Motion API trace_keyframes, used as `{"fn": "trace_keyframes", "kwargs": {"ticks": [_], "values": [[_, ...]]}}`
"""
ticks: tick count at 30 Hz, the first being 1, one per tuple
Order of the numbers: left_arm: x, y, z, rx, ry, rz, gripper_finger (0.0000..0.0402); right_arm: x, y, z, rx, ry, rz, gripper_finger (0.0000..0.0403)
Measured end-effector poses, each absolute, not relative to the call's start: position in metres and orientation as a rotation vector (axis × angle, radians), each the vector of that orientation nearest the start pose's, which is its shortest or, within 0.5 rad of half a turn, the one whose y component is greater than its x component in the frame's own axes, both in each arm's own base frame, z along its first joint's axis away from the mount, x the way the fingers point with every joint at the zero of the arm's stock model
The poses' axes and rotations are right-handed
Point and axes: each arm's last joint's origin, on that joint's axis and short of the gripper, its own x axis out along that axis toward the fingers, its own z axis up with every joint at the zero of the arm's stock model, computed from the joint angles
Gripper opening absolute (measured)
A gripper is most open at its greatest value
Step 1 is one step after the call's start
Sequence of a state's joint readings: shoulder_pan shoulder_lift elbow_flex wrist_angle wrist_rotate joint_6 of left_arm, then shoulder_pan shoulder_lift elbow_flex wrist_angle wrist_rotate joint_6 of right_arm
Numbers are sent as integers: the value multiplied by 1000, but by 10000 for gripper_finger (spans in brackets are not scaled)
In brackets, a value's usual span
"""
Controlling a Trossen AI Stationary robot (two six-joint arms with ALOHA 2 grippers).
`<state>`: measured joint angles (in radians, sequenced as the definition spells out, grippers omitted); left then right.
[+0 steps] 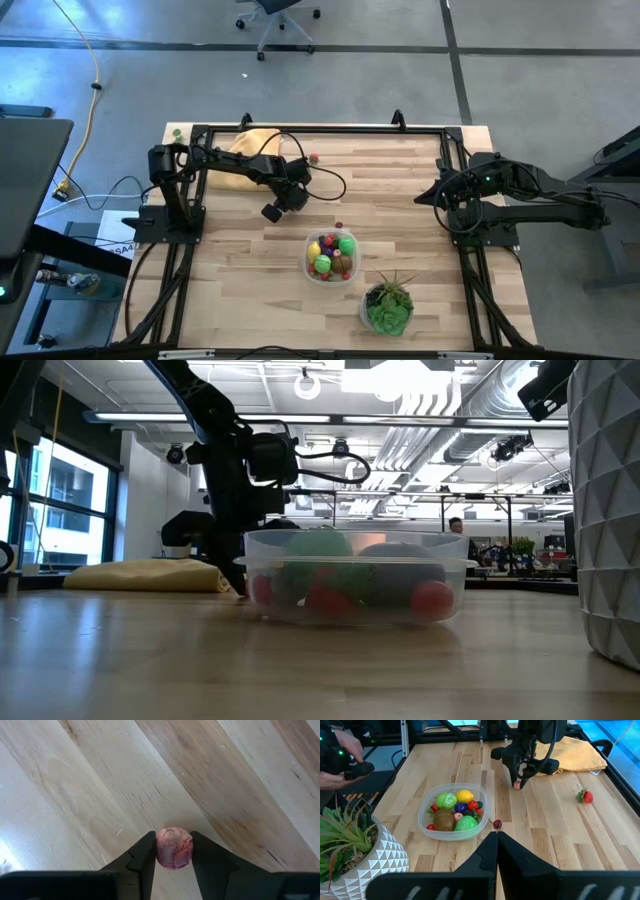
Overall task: Pick and placing Produce into tupperware
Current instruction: Put the pink peach into the transparent bin
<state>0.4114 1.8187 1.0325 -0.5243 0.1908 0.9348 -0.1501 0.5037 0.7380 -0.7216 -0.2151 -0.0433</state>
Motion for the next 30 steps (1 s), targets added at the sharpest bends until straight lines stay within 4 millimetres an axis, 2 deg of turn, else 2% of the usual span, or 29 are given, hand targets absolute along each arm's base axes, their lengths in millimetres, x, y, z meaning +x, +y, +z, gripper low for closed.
{"fn": "trace_keyframes", "kwargs": {"ticks": [9, 13, 18, 22, 27, 30], "values": [[300, 125, 136, 398, 1207, -383, 104, 98, -9, 301, 46, 478, 74, 0], [299, 124, 145, 406, 1183, -370, 104, 98, -9, 301, 46, 478, 74, 0], [295, 123, 171, 435, 1109, -321, 104, 98, -9, 301, 46, 478, 74, 0], [291, 116, 204, 484, 990, -277, 104, 98, -9, 301, 46, 478, 75, 0], [293, 94, 242, 570, 800, -238, 104, 98, -9, 301, 46, 478, 74, 0], [297, 76, 253, 587, 726, -251, 104, 98, -9, 301, 46, 478, 74, 0]]}}
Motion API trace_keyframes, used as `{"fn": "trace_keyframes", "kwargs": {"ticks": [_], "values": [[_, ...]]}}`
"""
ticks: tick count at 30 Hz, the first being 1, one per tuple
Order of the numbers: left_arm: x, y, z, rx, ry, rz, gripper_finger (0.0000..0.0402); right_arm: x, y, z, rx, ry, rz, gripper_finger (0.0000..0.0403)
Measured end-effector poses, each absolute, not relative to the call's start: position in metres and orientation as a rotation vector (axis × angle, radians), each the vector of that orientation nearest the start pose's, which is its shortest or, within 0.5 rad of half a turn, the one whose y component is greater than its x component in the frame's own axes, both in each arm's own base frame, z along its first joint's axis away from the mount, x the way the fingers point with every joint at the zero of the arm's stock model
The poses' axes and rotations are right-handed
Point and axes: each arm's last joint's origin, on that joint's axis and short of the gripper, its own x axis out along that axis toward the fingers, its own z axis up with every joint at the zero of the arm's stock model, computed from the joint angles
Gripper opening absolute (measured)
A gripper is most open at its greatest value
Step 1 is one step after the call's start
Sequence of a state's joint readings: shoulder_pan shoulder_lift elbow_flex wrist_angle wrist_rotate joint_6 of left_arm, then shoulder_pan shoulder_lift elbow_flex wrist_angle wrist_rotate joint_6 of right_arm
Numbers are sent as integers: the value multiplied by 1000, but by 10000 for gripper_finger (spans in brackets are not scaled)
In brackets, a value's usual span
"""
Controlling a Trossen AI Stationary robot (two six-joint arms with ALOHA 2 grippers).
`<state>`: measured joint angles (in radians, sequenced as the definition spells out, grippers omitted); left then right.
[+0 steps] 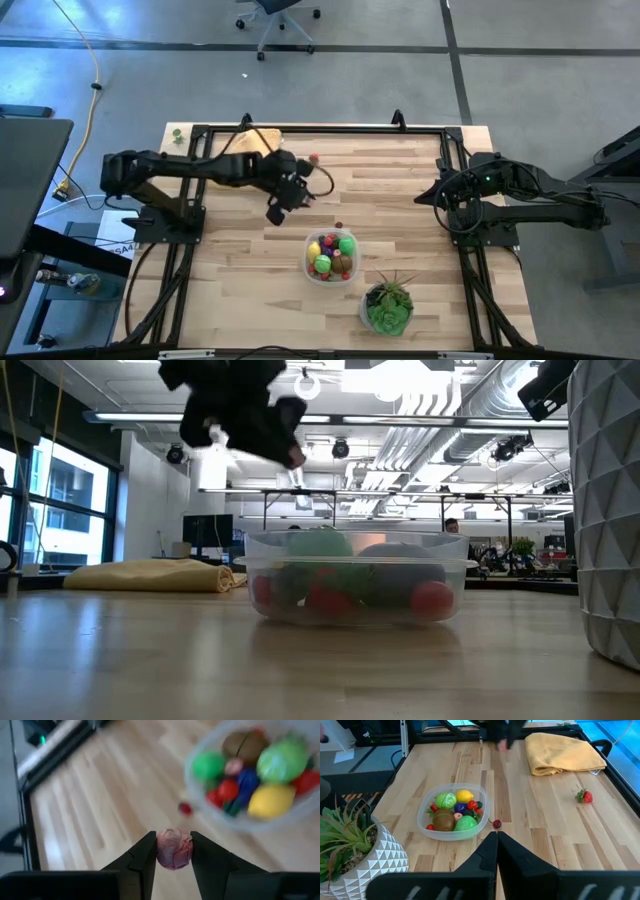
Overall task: Pick and placing Produce into tupperware
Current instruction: Put the pink peach into the transparent bin
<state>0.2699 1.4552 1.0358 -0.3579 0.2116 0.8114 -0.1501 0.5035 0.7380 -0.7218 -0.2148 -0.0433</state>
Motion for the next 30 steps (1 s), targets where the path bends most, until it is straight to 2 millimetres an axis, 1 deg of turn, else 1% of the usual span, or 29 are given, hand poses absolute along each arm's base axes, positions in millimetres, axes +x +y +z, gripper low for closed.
{"fn": "trace_keyframes", "kwargs": {"ticks": [4, 6, 10, 14, 18, 23, 26, 30], "values": [[307, 46, 262, 604, 687, -283, 104, 98, -9, 301, 46, 478, 74, 0], [314, 31, 262, 627, 668, -280, 104, 98, -9, 301, 47, 478, 74, 0], [325, 8, 252, 607, 667, -275, 104, 98, -9, 301, 47, 478, 74, 0], [339, -7, 230, 538, 710, -284, 104, 98, -9, 301, 46, 478, 74, 0], [350, -13, 215, 471, 717, -270, 104, 98, -9, 301, 46, 478, 74, 0], [354, -14, 190, 404, 812, -280, 104, 98, -9, 301, 47, 478, 74, 0], [357, -14, 182, 382, 835, -281, 104, 98, -9, 301, 46, 478, 74, 0], [357, -14, 178, 365, 853, -285, 104, 98, -9, 301, 46, 478, 74, 0]]}}
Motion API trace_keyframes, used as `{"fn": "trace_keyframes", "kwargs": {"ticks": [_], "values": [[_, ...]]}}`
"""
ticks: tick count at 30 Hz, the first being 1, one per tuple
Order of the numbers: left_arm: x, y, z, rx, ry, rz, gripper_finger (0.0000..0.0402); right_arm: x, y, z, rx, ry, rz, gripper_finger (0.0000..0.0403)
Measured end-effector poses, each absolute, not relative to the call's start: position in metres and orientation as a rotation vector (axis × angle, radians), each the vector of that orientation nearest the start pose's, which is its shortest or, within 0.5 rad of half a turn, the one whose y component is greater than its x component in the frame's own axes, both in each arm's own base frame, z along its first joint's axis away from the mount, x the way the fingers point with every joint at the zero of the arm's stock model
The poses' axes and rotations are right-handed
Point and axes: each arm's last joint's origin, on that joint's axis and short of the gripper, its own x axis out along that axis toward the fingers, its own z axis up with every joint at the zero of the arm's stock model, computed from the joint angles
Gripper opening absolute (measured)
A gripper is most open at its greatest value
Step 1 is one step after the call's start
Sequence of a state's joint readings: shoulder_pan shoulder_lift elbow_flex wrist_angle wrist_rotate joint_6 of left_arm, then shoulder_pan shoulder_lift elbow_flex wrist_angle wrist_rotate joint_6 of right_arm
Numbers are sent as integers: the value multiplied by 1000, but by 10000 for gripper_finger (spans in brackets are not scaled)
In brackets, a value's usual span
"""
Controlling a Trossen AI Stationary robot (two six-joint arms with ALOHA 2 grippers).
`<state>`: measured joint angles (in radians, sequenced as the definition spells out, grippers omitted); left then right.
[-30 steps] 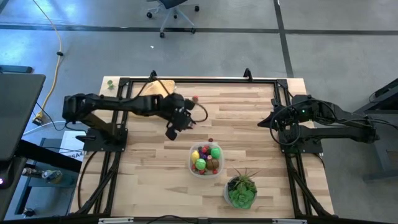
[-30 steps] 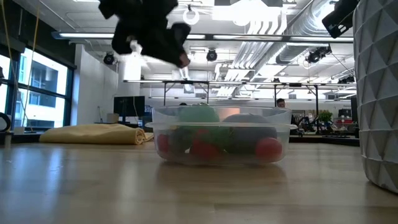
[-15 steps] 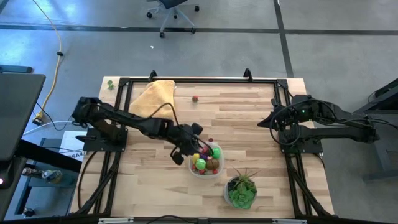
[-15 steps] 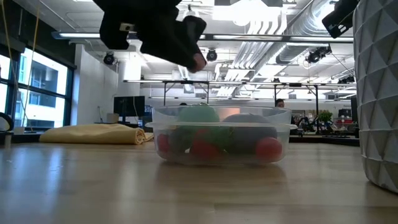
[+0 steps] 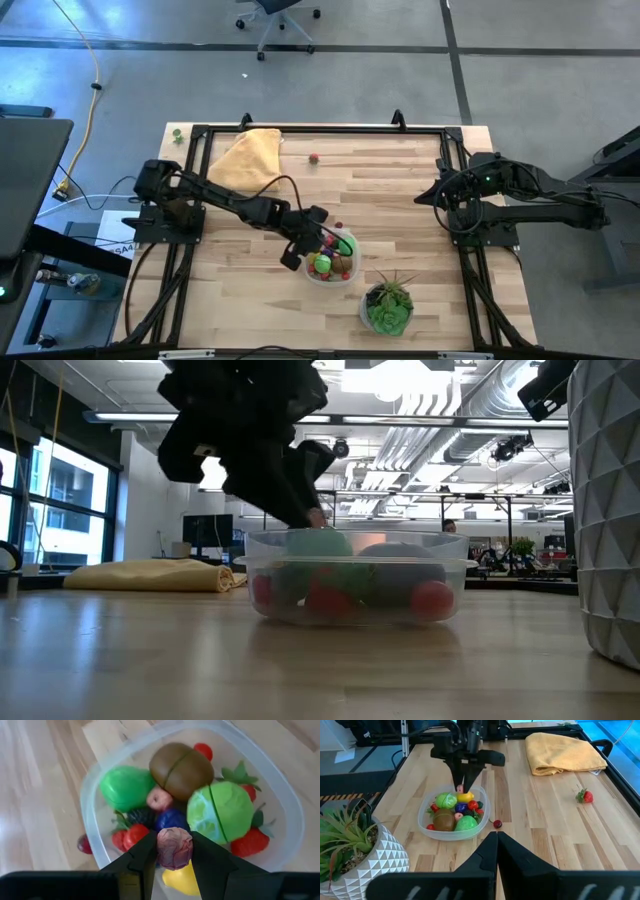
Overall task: Pick and placing Produce into tupperware
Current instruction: Put the pink peach into the transparent bin
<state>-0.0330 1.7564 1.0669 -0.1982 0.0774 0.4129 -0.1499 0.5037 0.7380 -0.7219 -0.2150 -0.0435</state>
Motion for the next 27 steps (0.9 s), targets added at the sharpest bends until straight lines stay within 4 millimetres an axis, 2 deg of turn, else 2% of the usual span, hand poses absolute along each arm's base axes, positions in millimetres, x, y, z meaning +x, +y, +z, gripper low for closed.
{"fn": "trace_keyframes", "kwargs": {"ticks": [6, 17, 27], "values": [[352, -14, 174, 353, 913, -305, 104, 98, -9, 301, 47, 478, 74, 0], [351, -14, 174, 380, 921, -317, 104, 98, -9, 301, 46, 478, 74, 0], [351, -13, 174, 390, 926, -292, 148, 98, -9, 301, 47, 478, 74, 0]]}}
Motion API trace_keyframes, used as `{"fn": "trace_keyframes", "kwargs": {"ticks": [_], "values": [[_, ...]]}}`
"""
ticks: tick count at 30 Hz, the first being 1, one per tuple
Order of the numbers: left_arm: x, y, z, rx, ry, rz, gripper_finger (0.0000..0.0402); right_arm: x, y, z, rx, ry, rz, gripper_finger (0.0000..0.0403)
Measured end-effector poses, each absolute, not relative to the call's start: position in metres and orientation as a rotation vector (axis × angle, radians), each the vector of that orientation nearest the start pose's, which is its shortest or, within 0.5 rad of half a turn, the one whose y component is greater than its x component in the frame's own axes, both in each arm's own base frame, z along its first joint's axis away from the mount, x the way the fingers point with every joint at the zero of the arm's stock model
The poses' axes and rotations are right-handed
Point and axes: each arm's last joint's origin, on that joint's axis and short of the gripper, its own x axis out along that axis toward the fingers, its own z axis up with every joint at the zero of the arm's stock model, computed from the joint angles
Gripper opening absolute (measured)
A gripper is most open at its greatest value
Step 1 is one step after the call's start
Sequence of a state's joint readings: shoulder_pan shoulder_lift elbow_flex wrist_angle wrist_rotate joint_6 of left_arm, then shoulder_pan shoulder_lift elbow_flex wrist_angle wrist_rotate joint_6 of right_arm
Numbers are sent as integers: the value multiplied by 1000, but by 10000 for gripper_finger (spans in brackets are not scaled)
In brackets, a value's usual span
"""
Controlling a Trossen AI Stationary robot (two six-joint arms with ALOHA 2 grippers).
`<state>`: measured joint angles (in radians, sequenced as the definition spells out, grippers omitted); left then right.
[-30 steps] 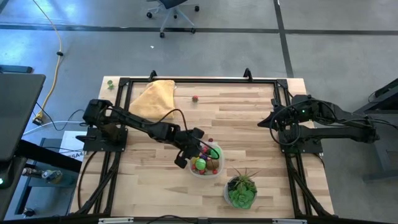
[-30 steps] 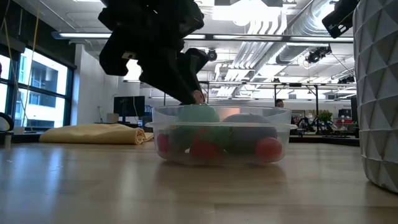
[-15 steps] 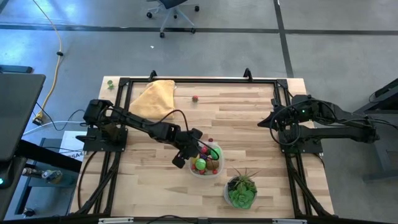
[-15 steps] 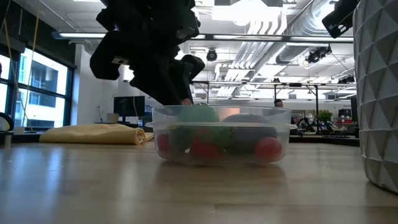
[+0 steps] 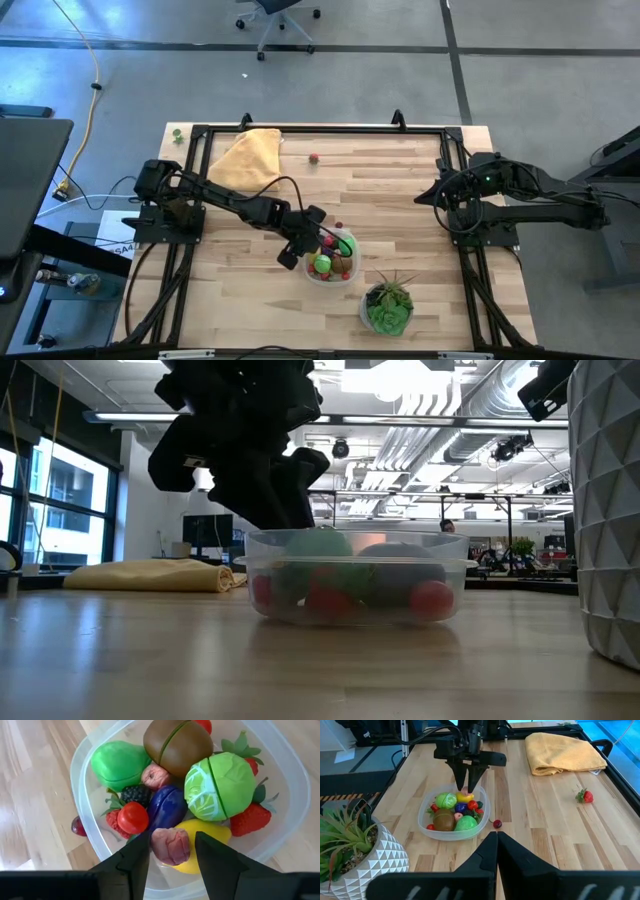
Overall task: Pick and placing Produce into tupperware
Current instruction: Put the pink peach into the transparent bin, then put the red strawberry into the transparent bin
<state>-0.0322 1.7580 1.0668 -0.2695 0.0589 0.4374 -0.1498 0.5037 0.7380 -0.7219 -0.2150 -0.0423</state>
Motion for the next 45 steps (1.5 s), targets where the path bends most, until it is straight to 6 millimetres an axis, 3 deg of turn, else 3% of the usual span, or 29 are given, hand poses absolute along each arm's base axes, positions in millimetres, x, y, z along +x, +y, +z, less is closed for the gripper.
{"fn": "trace_keyframes", "kwargs": {"ticks": [7, 13, 18, 23, 27, 31, 34, 41, 45], "values": [[353, -13, 181, 394, 876, -282, 152, 98, -9, 301, 46, 478, 75, 0], [360, -13, 208, 416, 871, -255, 152, 98, -9, 301, 47, 478, 74, 0], [367, -10, 243, 479, 915, -204, 152, 98, -9, 301, 47, 478, 74, 0], [369, -5, 290, 616, 967, -77, 152, 98, -9, 301, 47, 478, 74, 0], [366, 7, 323, 658, 991, -40, 152, 98, -8, 301, 47, 478, 74, 0], [360, 31, 341, 597, 1008, -73, 152, 98, -9, 301, 47, 478, 74, 0], [354, 56, 342, 538, 1029, -95, 152, 98, -9, 301, 47, 478, 74, 0], [328, 140, 325, 393, 1000, -215, 152, 98, -9, 301, 46, 478, 74, 0], [307, 185, 311, 419, 944, -252, 152, 98, -9, 301, 46, 478, 74, 0]]}}
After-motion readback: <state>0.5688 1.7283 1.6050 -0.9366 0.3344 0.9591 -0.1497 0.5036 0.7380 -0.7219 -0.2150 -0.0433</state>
